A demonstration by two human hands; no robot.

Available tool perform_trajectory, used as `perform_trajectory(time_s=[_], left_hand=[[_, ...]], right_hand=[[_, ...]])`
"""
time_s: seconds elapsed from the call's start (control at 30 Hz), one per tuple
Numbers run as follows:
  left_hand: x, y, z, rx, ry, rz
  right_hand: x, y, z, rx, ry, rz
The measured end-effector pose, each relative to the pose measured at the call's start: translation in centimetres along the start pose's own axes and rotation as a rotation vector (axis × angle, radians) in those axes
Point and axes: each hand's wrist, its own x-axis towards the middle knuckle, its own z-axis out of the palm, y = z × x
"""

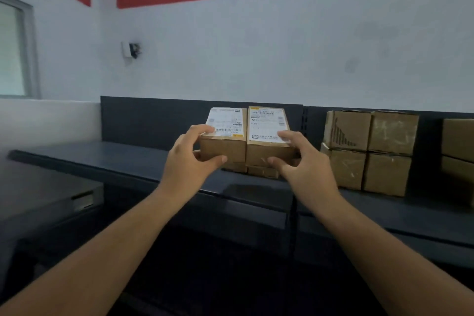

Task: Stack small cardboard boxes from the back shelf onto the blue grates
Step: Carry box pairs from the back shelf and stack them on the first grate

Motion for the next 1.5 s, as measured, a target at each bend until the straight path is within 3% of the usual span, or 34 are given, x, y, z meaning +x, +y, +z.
perform_trajectory(time_s=[0.33, 0.83, 1.27, 1.5], left_hand=[[-15.3, 2.4, -13.4, 0.168, 0.262, -0.154], [-35.6, 6.3, -39.1, 0.611, 0.64, -0.373], [-45.1, -3.5, -63.3, 0.672, 0.738, -0.566], [-48.3, -11.4, -71.3, 0.743, 0.723, -0.71]], right_hand=[[-8.3, -7.5, 6.8, 0.32, -0.203, -0.161], [-21.0, -27.5, 21.9, 0.829, -0.644, -0.281], [-28.0, -44.7, 41.8, 0.844, -0.855, -0.162], [-32.6, -50.8, 52.2, 0.751, -0.981, -0.154]])
